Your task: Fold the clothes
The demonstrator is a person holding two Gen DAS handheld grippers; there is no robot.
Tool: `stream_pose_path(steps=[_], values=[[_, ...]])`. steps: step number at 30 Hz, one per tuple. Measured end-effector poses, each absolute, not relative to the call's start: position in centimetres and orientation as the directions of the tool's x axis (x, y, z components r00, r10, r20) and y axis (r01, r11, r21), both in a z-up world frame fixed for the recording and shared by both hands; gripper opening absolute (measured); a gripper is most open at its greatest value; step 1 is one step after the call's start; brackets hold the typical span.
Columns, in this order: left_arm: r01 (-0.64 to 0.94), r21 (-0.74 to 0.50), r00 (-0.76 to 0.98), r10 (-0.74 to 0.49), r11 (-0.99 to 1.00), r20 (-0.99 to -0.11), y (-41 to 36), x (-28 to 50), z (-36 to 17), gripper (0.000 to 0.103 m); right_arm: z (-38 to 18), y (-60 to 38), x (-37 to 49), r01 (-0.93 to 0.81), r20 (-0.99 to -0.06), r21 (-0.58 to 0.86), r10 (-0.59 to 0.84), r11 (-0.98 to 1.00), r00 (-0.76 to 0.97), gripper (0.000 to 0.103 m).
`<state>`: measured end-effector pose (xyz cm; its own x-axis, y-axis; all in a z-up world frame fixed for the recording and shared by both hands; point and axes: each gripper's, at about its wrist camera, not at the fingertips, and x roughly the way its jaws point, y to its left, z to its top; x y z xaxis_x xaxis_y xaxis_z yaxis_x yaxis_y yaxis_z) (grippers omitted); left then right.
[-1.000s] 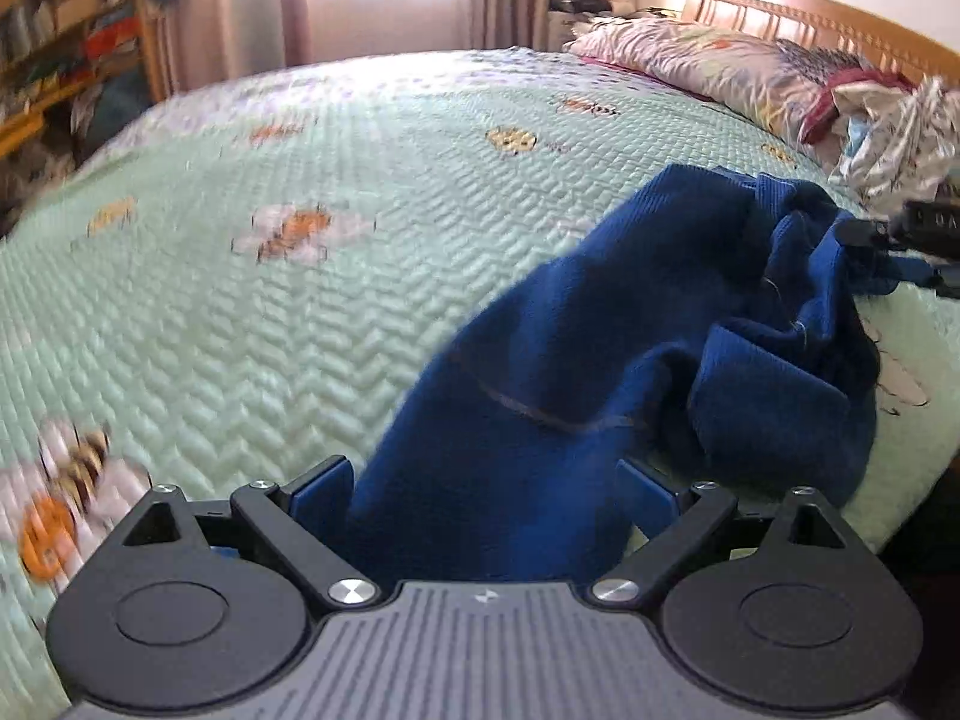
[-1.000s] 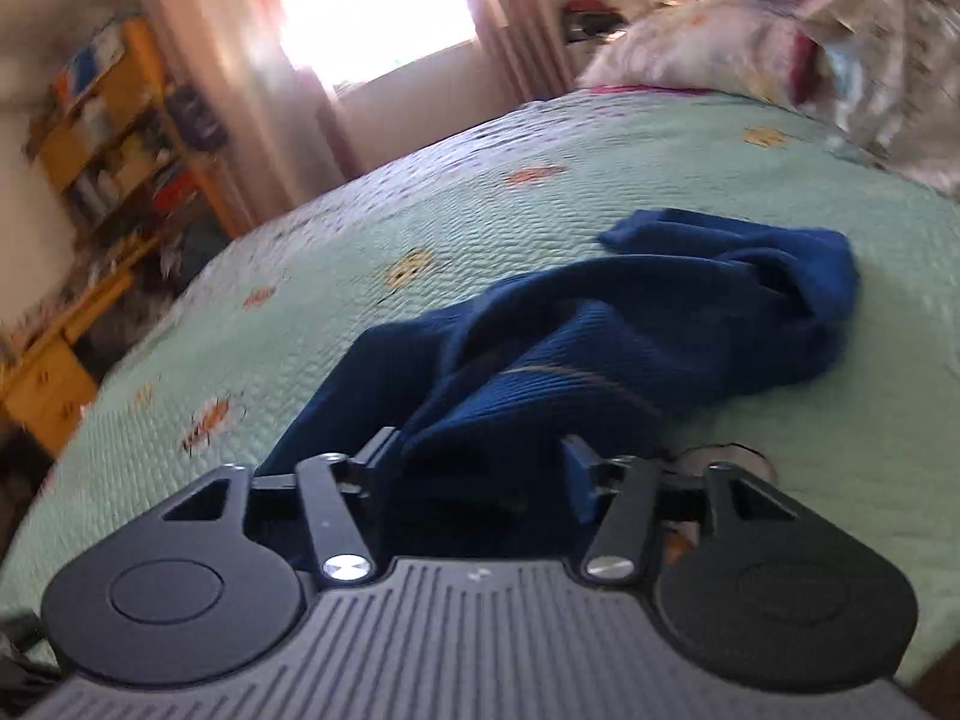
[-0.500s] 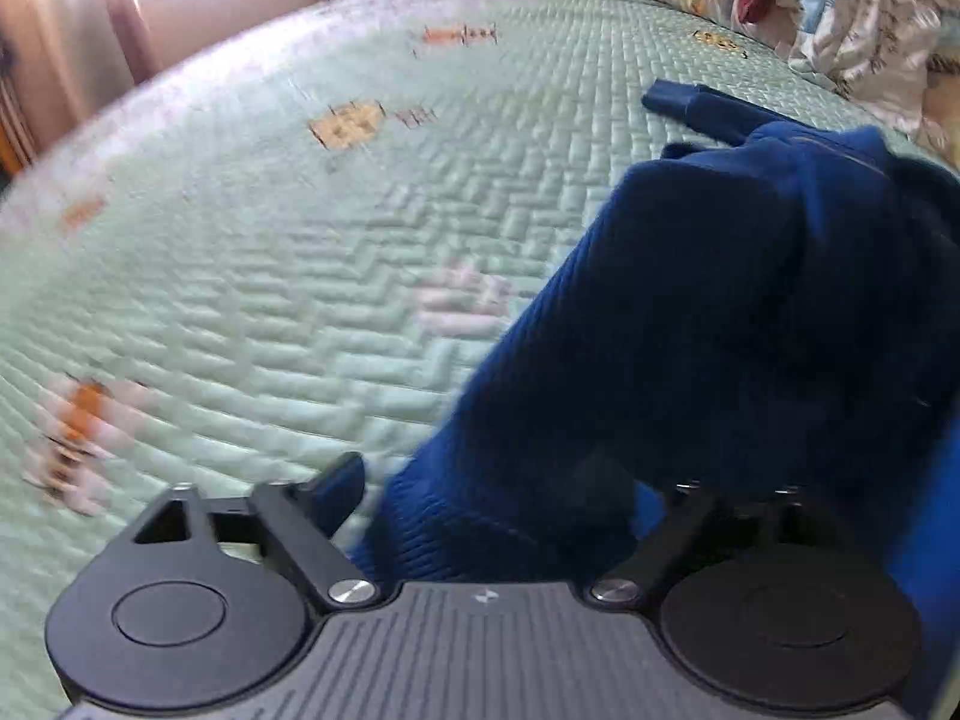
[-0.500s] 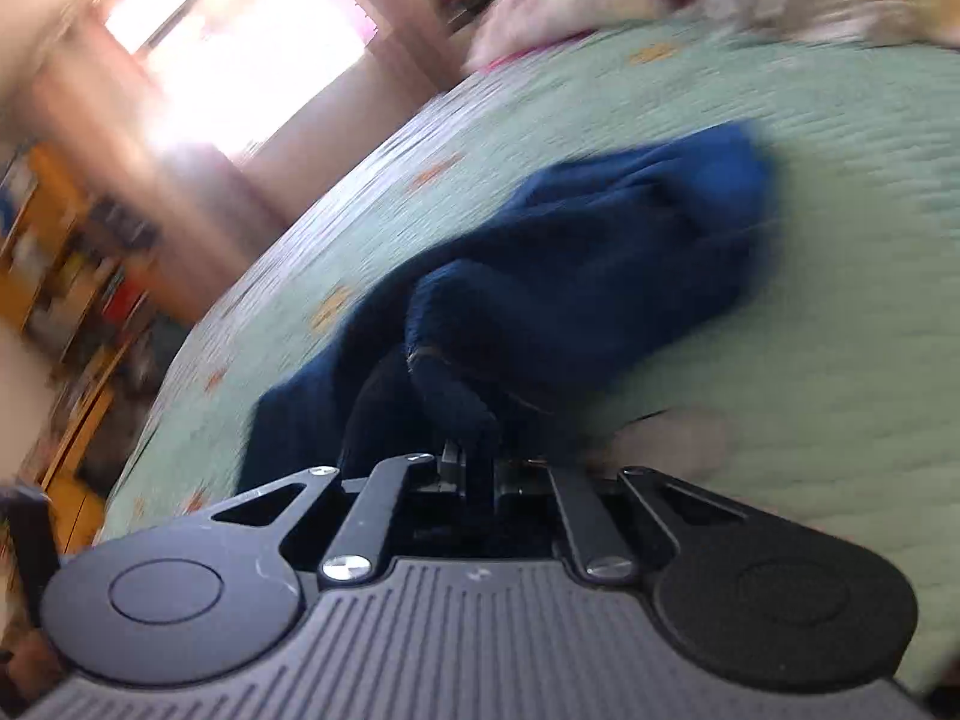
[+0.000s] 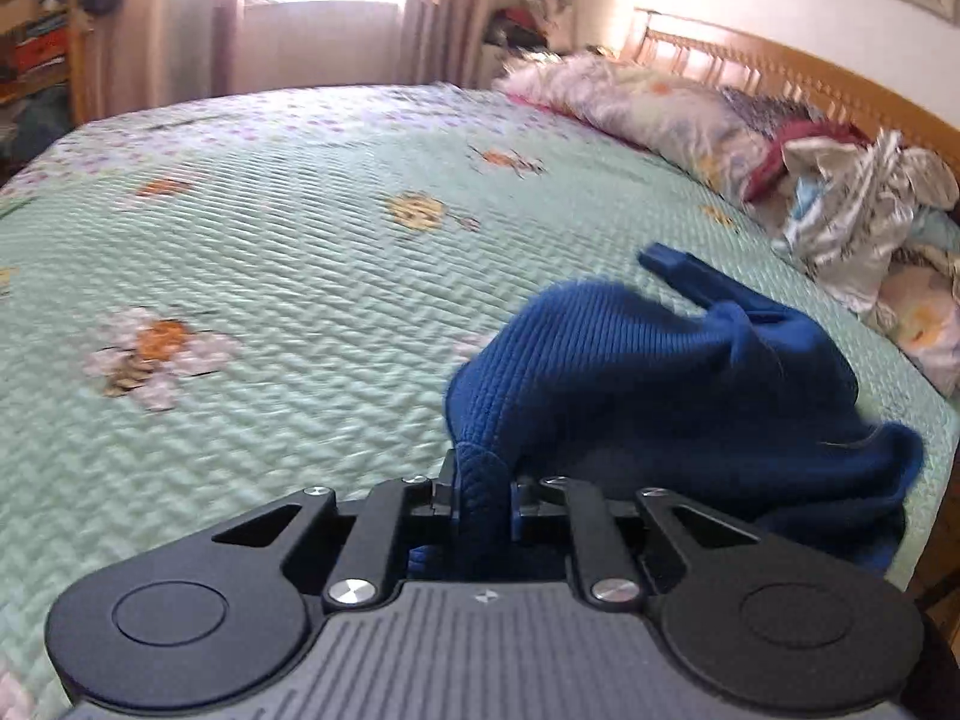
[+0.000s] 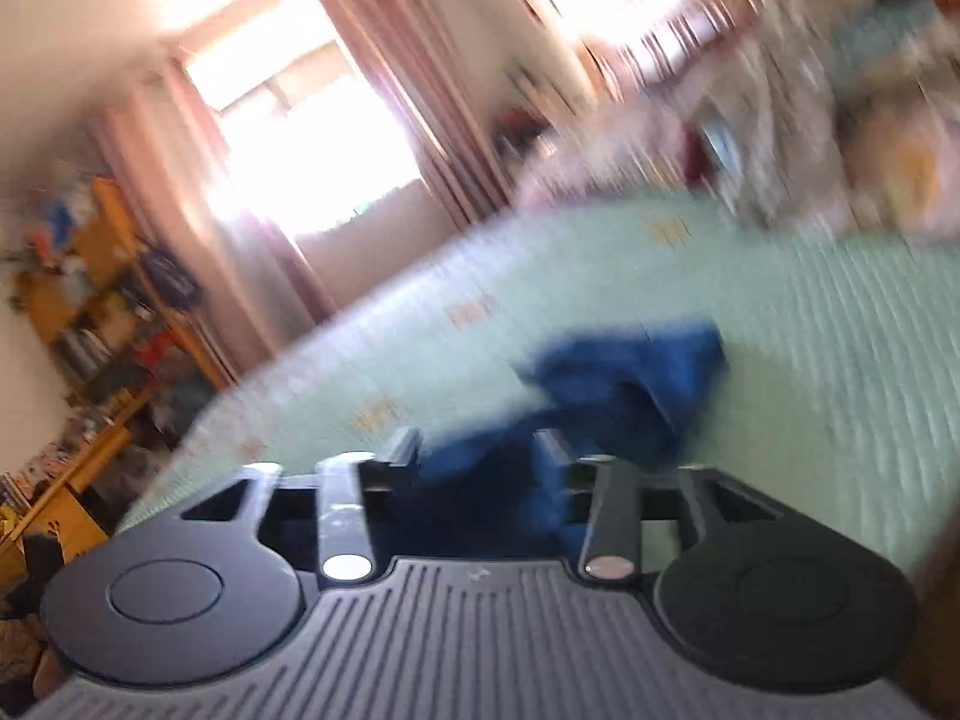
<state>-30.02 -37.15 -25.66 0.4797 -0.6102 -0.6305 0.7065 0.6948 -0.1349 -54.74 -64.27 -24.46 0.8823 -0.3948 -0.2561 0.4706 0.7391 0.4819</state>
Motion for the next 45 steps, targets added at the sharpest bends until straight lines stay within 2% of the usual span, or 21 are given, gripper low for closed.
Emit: stream_pose_path(steps=[3, 7, 8, 10, 11, 13, 15, 17, 19, 23, 27, 30, 33, 35, 37, 38, 40, 41, 42, 43, 45], values=[[0.714, -0.138, 0.519, -0.652, 0.686, -0.553, -33.5, -32.4, -23.4, 0.014, -23.2, -63.6, -54.3, 0.445, -0.214, 0.444, -0.390, 0.778, 0.896, 0.062], [0.680, -0.161, 0.592, -0.665, 0.716, -0.455, -27.1, -35.6, -20.6, 0.014, -23.1, -63.0, -52.3, 0.363, -0.241, 0.421, -0.284, 0.831, 0.928, 0.064], [0.663, -0.182, 0.593, -0.657, 0.726, -0.465, -25.4, -35.7, -20.6, 0.014, -23.1, -63.0, -51.6, 0.340, -0.247, 0.418, -0.255, 0.843, 0.935, 0.065], [0.645, -0.224, 0.531, -0.640, 0.730, -0.556, -22.6, -35.3, -22.0, 0.022, -22.5, -62.0, -49.7, 0.257, -0.256, 0.414, -0.159, 0.873, 0.954, 0.073], [0.622, -0.215, 0.523, -0.604, 0.753, -0.601, -21.7, -35.2, -23.1, 0.025, -22.3, -62.0, -48.2, 0.196, -0.268, 0.413, -0.087, 0.890, 0.959, 0.081], [0.542, -0.164, 0.540, -0.492, 0.824, -0.683, -19.7, -35.3, -25.5, 0.026, -21.7, -60.8, -45.4, 0.095, -0.299, 0.384, 0.027, 0.919, 0.954, 0.085], [0.487, -0.198, 0.553, -0.476, 0.851, -0.684, -17.7, -35.1, -26.1, 0.030, -21.3, -59.6, -42.3, 0.009, -0.347, 0.314, 0.105, 0.950, 0.932, 0.087], [0.467, -0.255, 0.565, -0.507, 0.847, -0.651, -16.7, -34.6, -25.4, 0.045, -21.6, -58.5, -38.7, -0.102, -0.427, 0.232, 0.196, 0.967, 0.883, 0.088], [0.509, -0.241, 0.557, -0.530, 0.826, -0.640, -17.4, -33.8, -24.7, 0.074, -22.6, -57.3, -35.2, -0.212, -0.535, 0.117, 0.241, 0.970, 0.810, 0.088], [0.618, -0.153, 0.507, -0.539, 0.771, -0.673, -21.6, -31.2, -25.3, 0.077, -25.1, -57.4, -28.9, -0.335, -0.706, -0.103, 0.168, 0.937, 0.688, 0.088], [0.737, -0.117, 0.374, -0.547, 0.666, -0.749, -27.3, -26.9, -27.6, 0.077, -26.9, -61.0, -23.3, -0.425, -0.812, -0.028, 0.227, 0.905, 0.537, 0.088], [0.797, -0.112, 0.248, -0.491, 0.593, -0.835, -31.3, -24.8, -30.5, 0.078, -29.3, -61.5, -21.0, -0.505, -0.863, 0.046, 0.289, 0.862, 0.414, 0.088], [0.852, -0.102, 0.186, -0.480, 0.513, -0.857, -33.4, -25.6, -32.1, 0.093, -32.1, -60.9, -19.9, -0.574, -0.901, 0.107, 0.323, 0.812, 0.288, 0.088], [0.879, -0.091, 0.180, -0.504, 0.468, -0.845, -33.8, -26.6, -32.2, 0.092, -33.6, -60.3, -19.9, -0.622, -0.915, 0.084, 0.307, 0.778, 0.260, 0.092], [0.879, -0.125, 0.166, -0.541, 0.460, -0.825, -33.7, -27.1, -32.1, 0.075, -34.4, -59.7, -20.0, -0.649, -0.922, 0.042, 0.280, 0.759, 0.268, 0.100], [0.873, -0.147, 0.160, -0.557, 0.465, -0.815, -33.5, -27.2, -32.0, 0.071, -34.7, -59.4, -19.8, -0.652, -0.926, 0.029, 0.266, 0.758, 0.269, 0.103], [0.853, -0.185, 0.160, -0.583, 0.487, -0.797, -33.5, -27.5, -32.2, 0.042, -35.0, -59.0, -19.5, -0.633, -0.934, 0.039, 0.253, 0.774, 0.251, 0.103], [0.836, -0.218, 0.155, -0.599, 0.503, -0.786, -33.3, -27.7, -32.2, 0.031, -34.7, -58.7, -20.0, -0.623, -0.933, 0.035, 0.249, 0.781, 0.258, 0.100], [0.818, -0.252, 0.149, -0.614, 0.517, -0.775, -33.3, -27.9, -32.2, 0.011, -34.3, -58.3, -20.8, -0.618, -0.931, 0.029, 0.246, 0.786, 0.269, 0.085], [0.801, -0.283, 0.143, -0.628, 0.527, -0.765, -33.3, -28.0, -32.3, 0.011, -34.0, -57.9, -21.6, -0.613, -0.929, 0.022, 0.243, 0.790, 0.280, 0.059], [0.785, -0.273, 0.184, -0.630, 0.556, -0.754, -33.3, -29.0, -32.4, 0.010, -33.3, -57.1, -23.5, -0.601, -0.926, -0.013, 0.217, 0.799, 0.309, 0.028]])
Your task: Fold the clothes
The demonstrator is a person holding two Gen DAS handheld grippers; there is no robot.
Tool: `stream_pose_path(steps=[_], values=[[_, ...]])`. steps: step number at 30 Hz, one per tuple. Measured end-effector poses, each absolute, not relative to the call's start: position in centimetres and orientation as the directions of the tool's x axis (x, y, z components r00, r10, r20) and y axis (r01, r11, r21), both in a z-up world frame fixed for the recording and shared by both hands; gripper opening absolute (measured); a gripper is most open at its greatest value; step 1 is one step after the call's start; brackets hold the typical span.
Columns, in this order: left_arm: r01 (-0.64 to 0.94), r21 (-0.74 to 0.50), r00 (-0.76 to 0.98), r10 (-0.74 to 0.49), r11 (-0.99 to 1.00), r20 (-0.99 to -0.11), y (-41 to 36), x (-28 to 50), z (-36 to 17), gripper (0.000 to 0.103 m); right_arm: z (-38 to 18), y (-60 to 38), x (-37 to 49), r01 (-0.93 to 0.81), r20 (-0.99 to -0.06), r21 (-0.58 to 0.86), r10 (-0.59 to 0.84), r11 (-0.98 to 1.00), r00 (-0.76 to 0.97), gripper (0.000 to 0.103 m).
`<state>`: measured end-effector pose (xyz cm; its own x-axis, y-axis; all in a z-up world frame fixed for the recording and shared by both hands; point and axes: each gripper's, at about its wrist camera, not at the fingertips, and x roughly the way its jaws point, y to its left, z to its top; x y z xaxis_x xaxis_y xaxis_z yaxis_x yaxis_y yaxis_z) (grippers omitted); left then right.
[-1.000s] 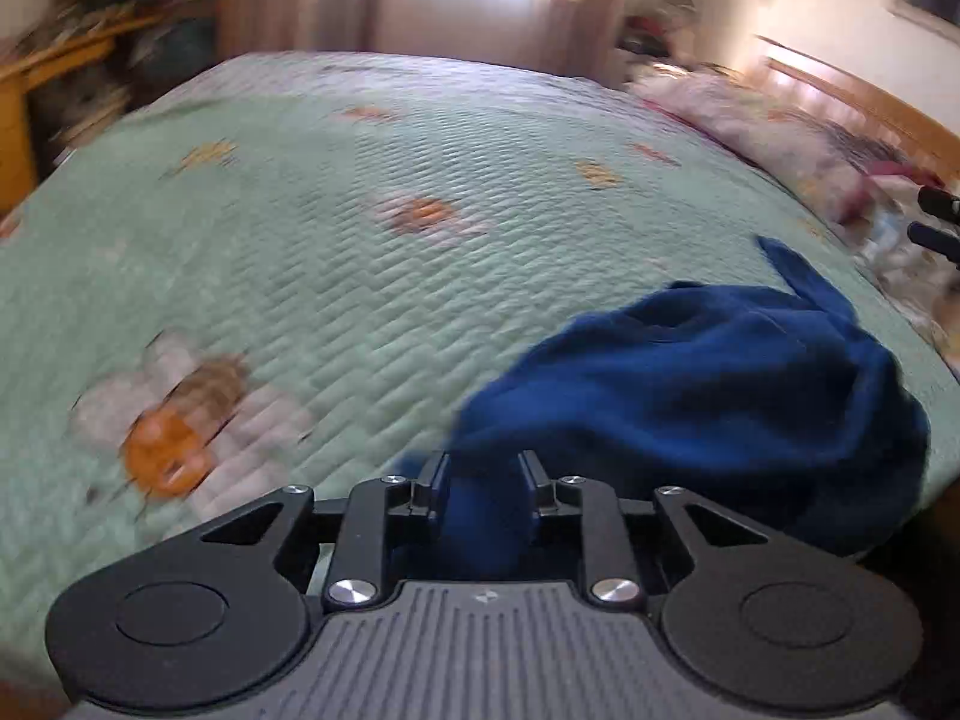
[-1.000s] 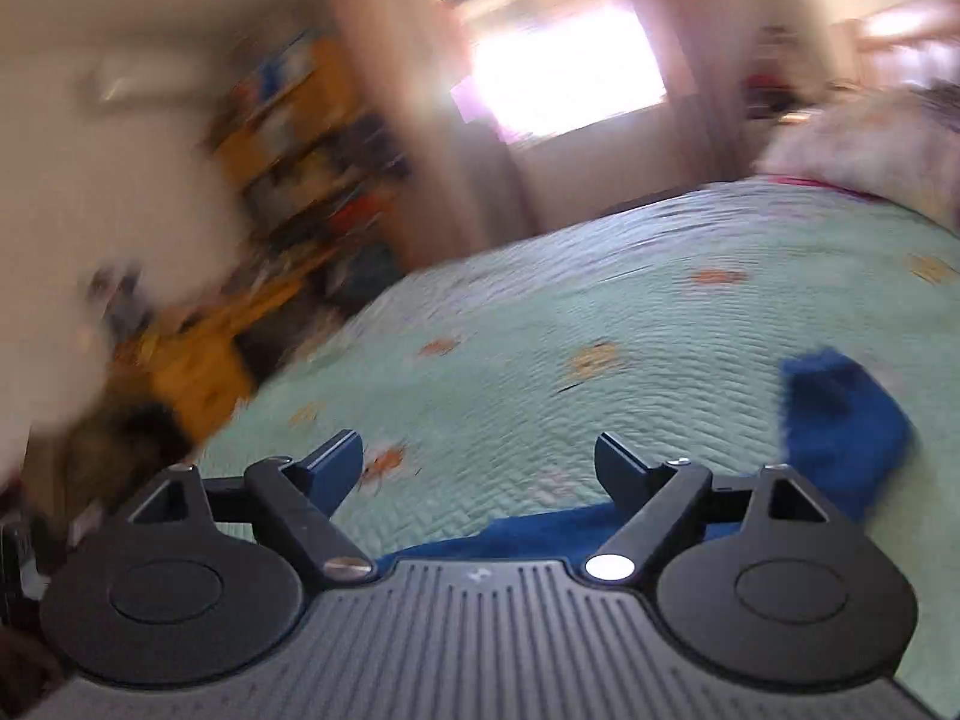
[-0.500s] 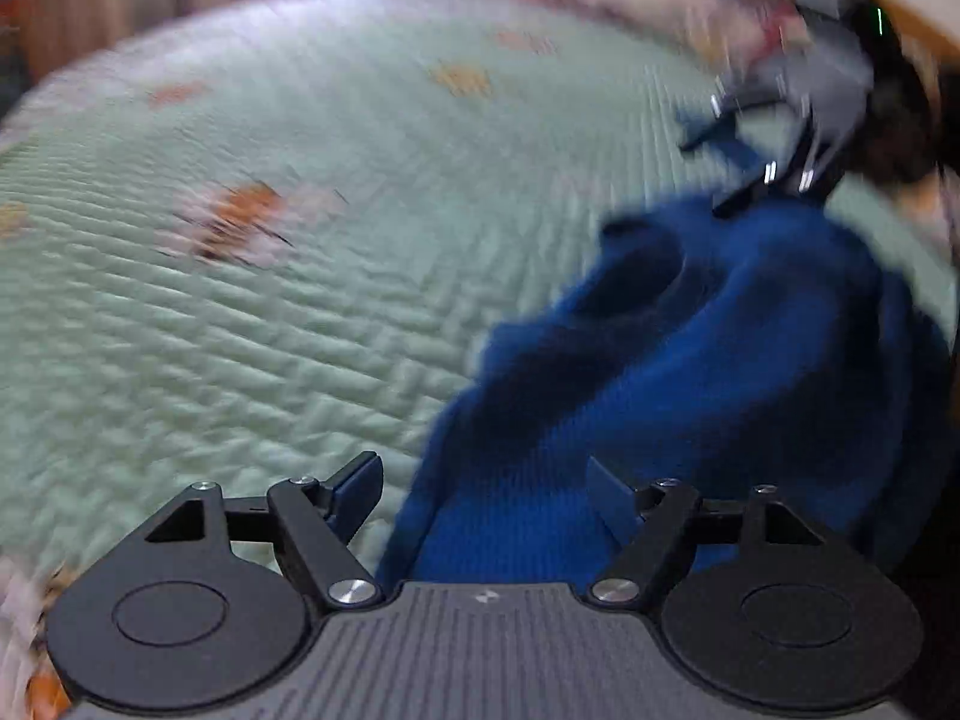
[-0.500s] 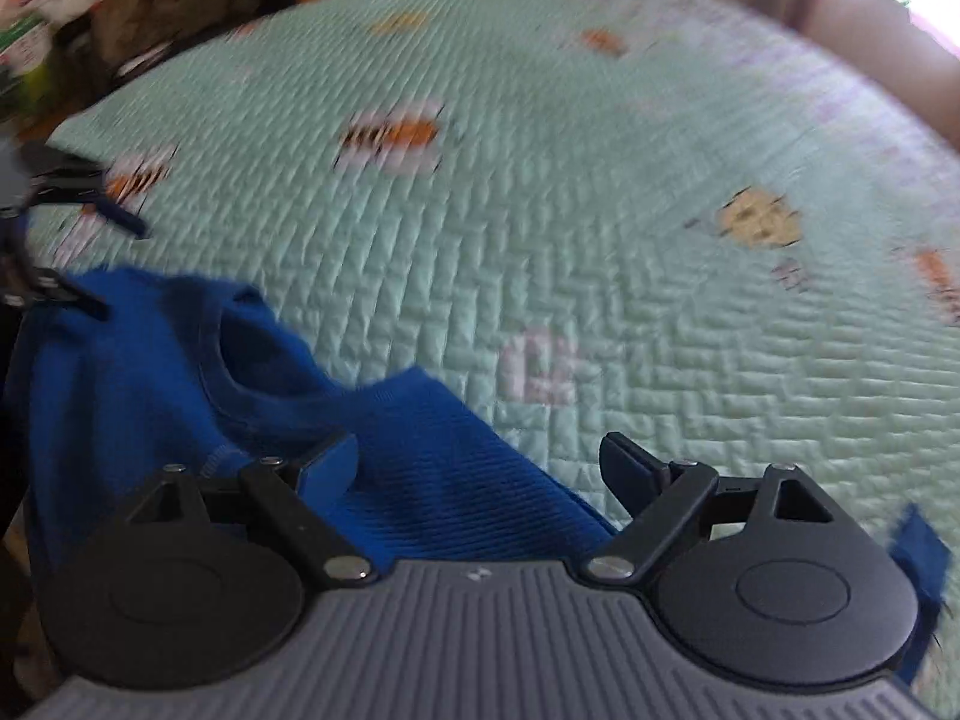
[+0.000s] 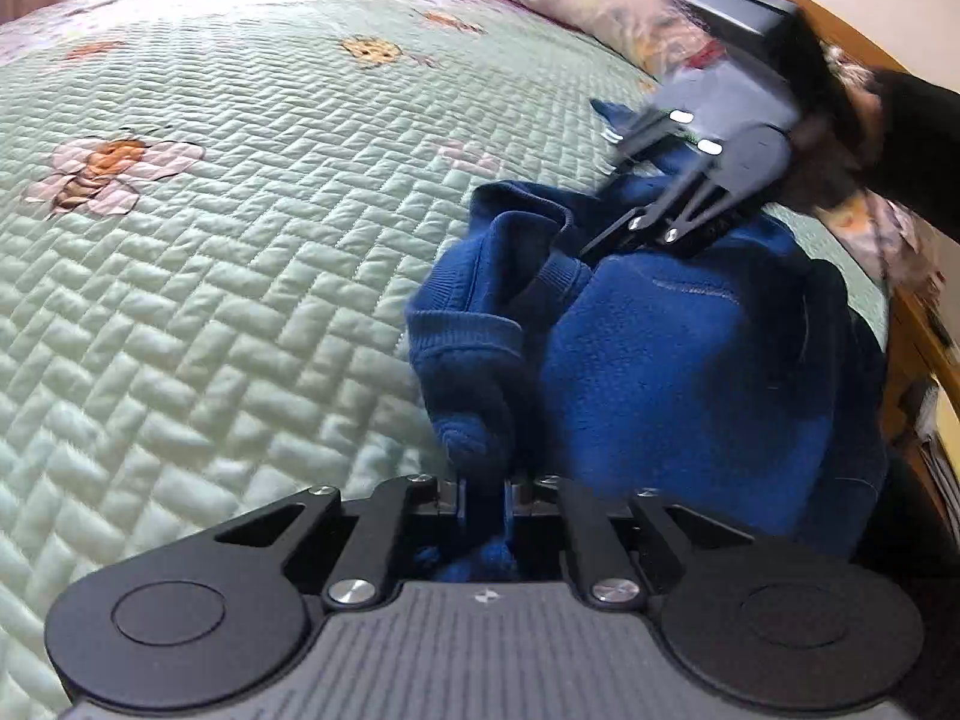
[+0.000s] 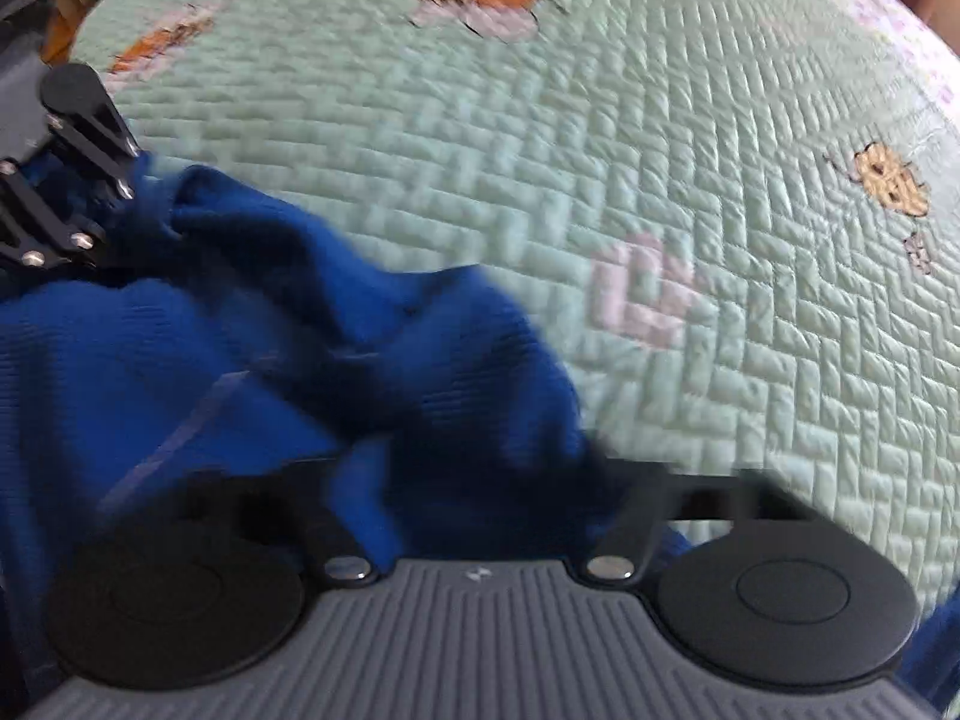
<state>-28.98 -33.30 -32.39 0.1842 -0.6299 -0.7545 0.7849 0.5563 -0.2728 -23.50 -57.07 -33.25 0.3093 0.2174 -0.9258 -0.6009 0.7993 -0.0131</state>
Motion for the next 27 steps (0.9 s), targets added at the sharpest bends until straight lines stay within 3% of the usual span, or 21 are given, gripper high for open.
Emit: stream_pose_path(steps=[2, 5, 9, 15, 22, 25, 27], values=[[0.769, -0.255, 0.238, -0.633, 0.586, -0.736, -33.0, -29.8, -31.9, 0.009, -32.8, -56.0, -25.8, -0.592, -0.922, -0.094, 0.155, 0.800, 0.355, 0.014], [0.738, -0.218, 0.353, -0.640, 0.639, -0.682, -32.0, -30.6, -29.5, 0.008, -30.8, -55.5, -28.5, -0.519, -0.879, -0.175, 0.104, 0.837, 0.465, 0.010], [0.683, -0.116, 0.552, -0.613, 0.721, -0.565, -29.7, -30.9, -23.5, 0.008, -25.3, -55.3, -31.1, -0.337, -0.745, -0.240, 0.050, 0.910, 0.665, 0.008], [0.605, 0.100, 0.772, -0.552, 0.790, -0.314, -27.0, -32.3, -11.6, 0.008, -13.8, -52.1, -34.7, -0.171, -0.465, -0.278, 0.024, 0.945, 0.885, 0.008], [0.383, 0.499, 0.875, -0.478, 0.778, 0.073, -25.8, -40.6, 1.7, 0.009, -0.1, -49.9, -43.1, 0.013, -0.018, -0.257, -0.018, 0.966, 1.000, 0.008], [0.254, 0.584, 0.872, -0.444, 0.771, 0.207, -25.6, -44.4, 5.1, 0.010, 3.4, -49.6, -47.1, 0.056, 0.142, -0.204, -0.027, 0.977, 0.989, 0.008], [0.207, 0.577, 0.871, -0.417, 0.790, 0.260, -25.0, -46.3, 6.7, 0.011, 4.6, -49.3, -49.5, 0.062, 0.229, -0.162, -0.024, 0.985, 0.973, 0.008]])
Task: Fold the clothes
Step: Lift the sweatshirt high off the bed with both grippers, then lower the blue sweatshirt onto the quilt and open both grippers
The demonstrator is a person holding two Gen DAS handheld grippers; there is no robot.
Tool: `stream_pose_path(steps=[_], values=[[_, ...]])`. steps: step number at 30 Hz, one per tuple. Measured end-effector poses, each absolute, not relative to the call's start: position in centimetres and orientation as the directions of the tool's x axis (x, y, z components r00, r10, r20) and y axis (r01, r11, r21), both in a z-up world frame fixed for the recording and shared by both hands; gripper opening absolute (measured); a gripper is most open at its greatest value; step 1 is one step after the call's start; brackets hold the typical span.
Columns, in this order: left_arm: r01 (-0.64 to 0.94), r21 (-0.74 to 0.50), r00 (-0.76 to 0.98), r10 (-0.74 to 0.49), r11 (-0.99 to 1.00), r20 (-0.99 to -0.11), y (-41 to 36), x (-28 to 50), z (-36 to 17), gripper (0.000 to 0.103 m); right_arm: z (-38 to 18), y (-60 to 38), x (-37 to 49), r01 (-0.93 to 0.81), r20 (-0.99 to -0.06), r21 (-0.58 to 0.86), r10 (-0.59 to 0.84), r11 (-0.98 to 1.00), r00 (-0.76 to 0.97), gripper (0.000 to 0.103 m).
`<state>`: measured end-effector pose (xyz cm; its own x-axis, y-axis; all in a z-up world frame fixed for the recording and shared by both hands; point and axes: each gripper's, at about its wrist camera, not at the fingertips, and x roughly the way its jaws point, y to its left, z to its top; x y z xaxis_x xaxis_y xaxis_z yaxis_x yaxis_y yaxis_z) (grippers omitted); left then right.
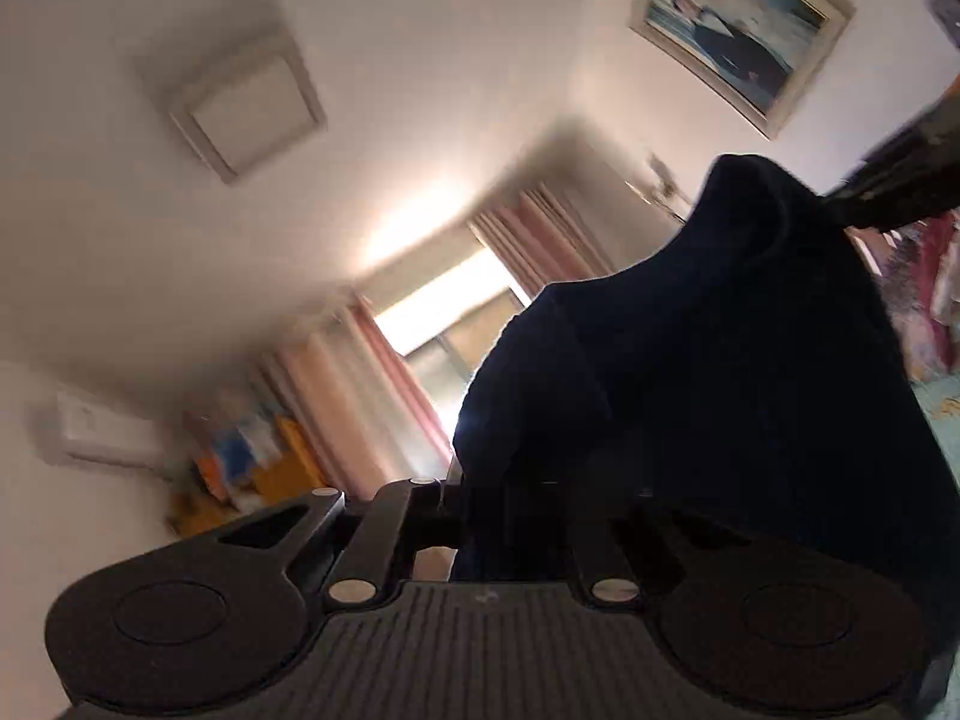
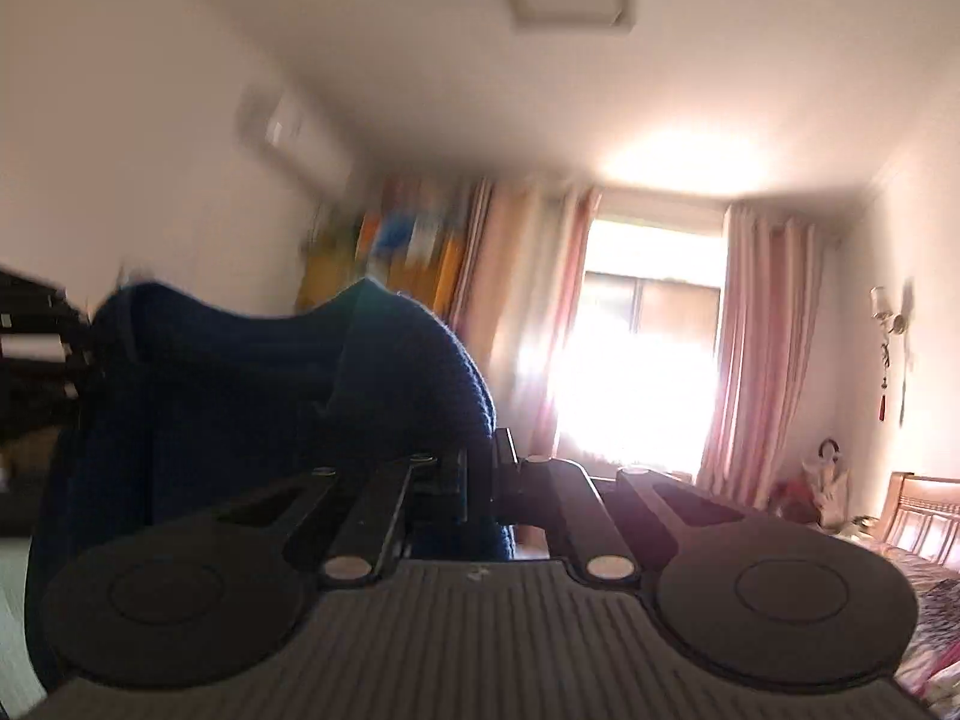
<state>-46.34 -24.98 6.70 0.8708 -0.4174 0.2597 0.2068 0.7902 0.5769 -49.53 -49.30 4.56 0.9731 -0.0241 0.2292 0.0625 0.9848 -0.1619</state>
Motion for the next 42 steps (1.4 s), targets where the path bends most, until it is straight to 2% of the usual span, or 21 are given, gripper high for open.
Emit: stream_pose_path(steps=[2, 4, 11, 16, 21, 23, 25, 26, 28, 29, 30, 31, 33, 34, 36, 39, 42], values=[[0.172, 0.568, 0.878, -0.387, 0.805, 0.283, -24.5, -47.7, 7.0, 0.011, 4.1, -48.2, -51.0, 0.068, 0.280, -0.161, -0.020, 0.985, 0.960, 0.008], [0.130, 0.580, 0.888, -0.355, 0.804, 0.292, -24.6, -48.4, 6.3, 0.011, 3.3, -47.3, -51.6, 0.053, 0.277, -0.161, -0.006, 0.985, 0.961, 0.008], [0.157, 0.598, 0.910, -0.351, 0.786, 0.222, -23.0, -50.3, 4.0, 0.012, 1.5, -47.5, -53.2, 0.001, 0.247, -0.136, 0.033, 0.991, 0.968, 0.008], [0.223, 0.622, 0.912, -0.386, 0.750, 0.139, -24.2, -47.5, 1.8, 0.015, 0.5, -46.5, -52.8, 0.018, 0.221, -0.145, 0.015, 0.989, 0.975, 0.008], [0.311, 0.626, 0.898, -0.437, 0.715, 0.053, -27.7, -40.9, 1.8, 0.017, 0.9, -47.8, -48.8, 0.067, 0.158, -0.154, -0.042, 0.986, 0.987, 0.009], [0.331, 0.647, 0.901, -0.434, 0.687, 0.000, -30.6, -35.3, 2.3, 0.022, 1.4, -49.4, -45.1, 0.105, 0.122, -0.151, -0.087, 0.983, 0.989, 0.009], [0.321, 0.689, 0.925, -0.372, 0.650, -0.080, -34.1, -27.5, 2.1, 0.044, 2.1, -51.7, -39.1, 0.155, 0.071, -0.158, -0.146, 0.975, 0.987, 0.009], [0.326, 0.711, 0.936, -0.319, 0.623, -0.150, -36.2, -23.0, 1.6, 0.045, 2.2, -53.1, -35.1, 0.180, 0.027, -0.160, -0.178, 0.971, 0.984, 0.011], [0.326, 0.746, 0.944, -0.153, 0.581, -0.293, -39.3, -15.3, -0.8, 0.050, 1.9, -56.7, -27.2, 0.221, -0.110, -0.125, -0.235, 0.967, 0.966, 0.021], [0.327, 0.757, 0.934, -0.072, 0.565, -0.350, -40.4, -12.1, -2.4, 0.050, 1.4, -58.7, -24.5, 0.259, -0.162, -0.078, -0.268, 0.963, 0.950, 0.021], [0.336, 0.749, 0.925, -0.050, 0.571, -0.376, -40.5, -10.7, -3.9, 0.054, 0.6, -60.2, -23.2, 0.307, -0.182, -0.028, -0.307, 0.951, 0.934, 0.027], [0.362, 0.728, 0.912, -0.058, 0.582, -0.407, -40.1, -9.8, -5.7, 0.061, -0.4, -61.5, -22.9, 0.338, -0.185, 0.020, -0.329, 0.941, 0.926, 0.031], [0.402, 0.673, 0.883, -0.070, 0.621, -0.463, -38.1, -9.1, -10.0, 0.062, -3.7, -62.8, -24.6, 0.321, -0.179, 0.075, -0.304, 0.944, 0.936, 0.056], [0.410, 0.640, 0.868, -0.061, 0.650, -0.494, -36.6, -9.2, -12.2, 0.062, -5.7, -63.0, -25.8, 0.300, -0.183, 0.090, -0.280, 0.950, 0.942, 0.061], [0.447, 0.497, 0.806, -0.094, 0.744, -0.584, -32.4, -9.9, -16.5, 0.061, -10.7, -62.9, -29.1, 0.257, -0.228, 0.130, -0.223, 0.958, 0.948, 0.063], [0.436, 0.178, 0.697, -0.206, 0.882, -0.686, -26.2, -14.3, -21.4, 0.061, -18.3, -61.5, -34.3, 0.231, -0.333, 0.241, -0.143, 0.943, 0.932, 0.063], [0.389, -0.012, 0.674, -0.294, 0.921, -0.678, -21.9, -21.5, -25.6, 0.060, -24.0, -60.1, -38.3, 0.289, -0.421, 0.382, -0.113, 0.878, 0.900, 0.063]])
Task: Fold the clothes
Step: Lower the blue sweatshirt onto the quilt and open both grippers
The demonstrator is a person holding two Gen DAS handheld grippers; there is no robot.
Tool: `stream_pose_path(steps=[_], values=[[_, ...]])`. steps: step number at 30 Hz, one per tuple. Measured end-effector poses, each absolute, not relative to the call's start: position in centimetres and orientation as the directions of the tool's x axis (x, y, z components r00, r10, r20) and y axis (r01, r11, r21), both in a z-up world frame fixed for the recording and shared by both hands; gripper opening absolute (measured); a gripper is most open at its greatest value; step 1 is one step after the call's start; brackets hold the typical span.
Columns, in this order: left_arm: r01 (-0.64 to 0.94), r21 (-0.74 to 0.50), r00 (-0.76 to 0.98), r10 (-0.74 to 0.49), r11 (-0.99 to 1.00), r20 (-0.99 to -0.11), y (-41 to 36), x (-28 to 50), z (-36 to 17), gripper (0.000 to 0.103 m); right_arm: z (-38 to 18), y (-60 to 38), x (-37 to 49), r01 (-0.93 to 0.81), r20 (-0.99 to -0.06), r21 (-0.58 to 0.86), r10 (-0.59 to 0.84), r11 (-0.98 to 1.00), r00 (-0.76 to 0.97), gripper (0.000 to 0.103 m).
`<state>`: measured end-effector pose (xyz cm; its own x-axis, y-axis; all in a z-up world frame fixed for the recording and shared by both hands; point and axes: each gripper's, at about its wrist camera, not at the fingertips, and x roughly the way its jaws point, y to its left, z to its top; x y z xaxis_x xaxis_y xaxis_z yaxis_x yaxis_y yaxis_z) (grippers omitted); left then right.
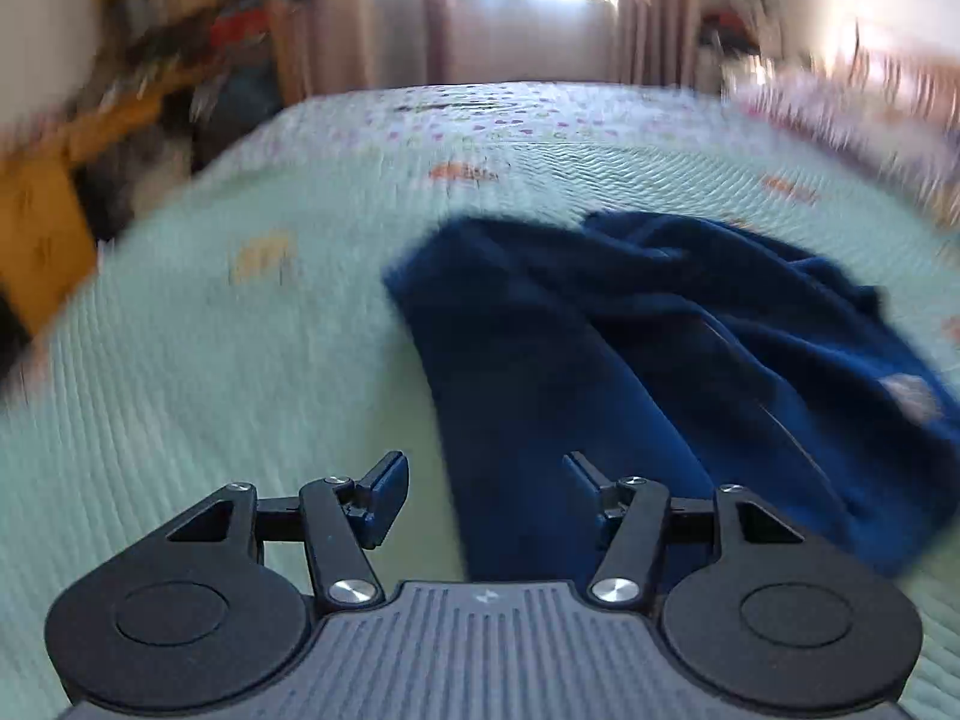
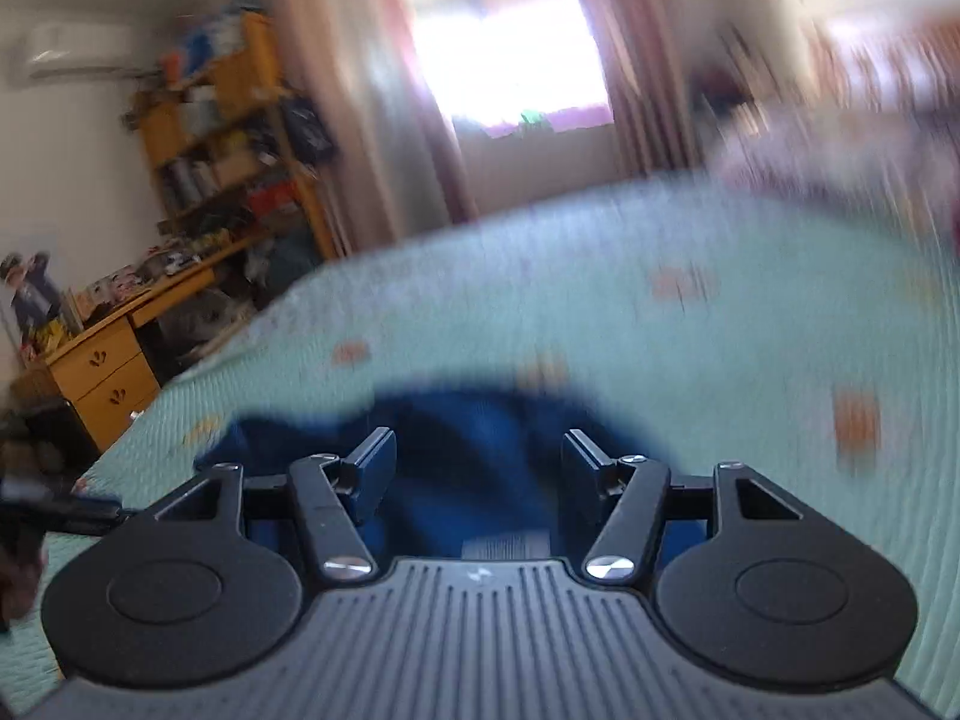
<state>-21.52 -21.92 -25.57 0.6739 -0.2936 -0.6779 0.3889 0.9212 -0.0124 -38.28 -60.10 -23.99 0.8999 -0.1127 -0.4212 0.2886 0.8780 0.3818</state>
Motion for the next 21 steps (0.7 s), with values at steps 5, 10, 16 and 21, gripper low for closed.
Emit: stream_pose_path(steps=[5, 10, 16, 21], values=[[0.351, -0.092, 0.658, -0.316, 0.932, -0.684, -18.9, -29.6, -30.0, 0.067, -30.5, -58.3, -42.8, 0.416, -0.531, 0.601, -0.048, 0.682, 0.846, 0.063], [0.274, -0.161, 0.631, -0.304, 0.948, -0.713, -16.4, -30.1, -31.0, 0.067, -30.9, -52.4, -41.5, 0.261, -0.509, 0.669, 0.173, 0.695, 0.843, 0.063], [0.217, -0.207, 0.595, -0.298, 0.954, -0.746, -15.3, -30.1, -31.6, 0.067, -31.3, -45.7, -38.3, 0.085, -0.486, 0.720, 0.413, 0.689, 0.770, 0.063], [0.163, -0.222, 0.653, -0.273, 0.961, -0.707, -13.4, -31.7, -28.9, 0.067, -33.4, -41.3, -35.1, 0.056, -0.522, 0.738, 0.517, 0.673, 0.679, 0.064]])
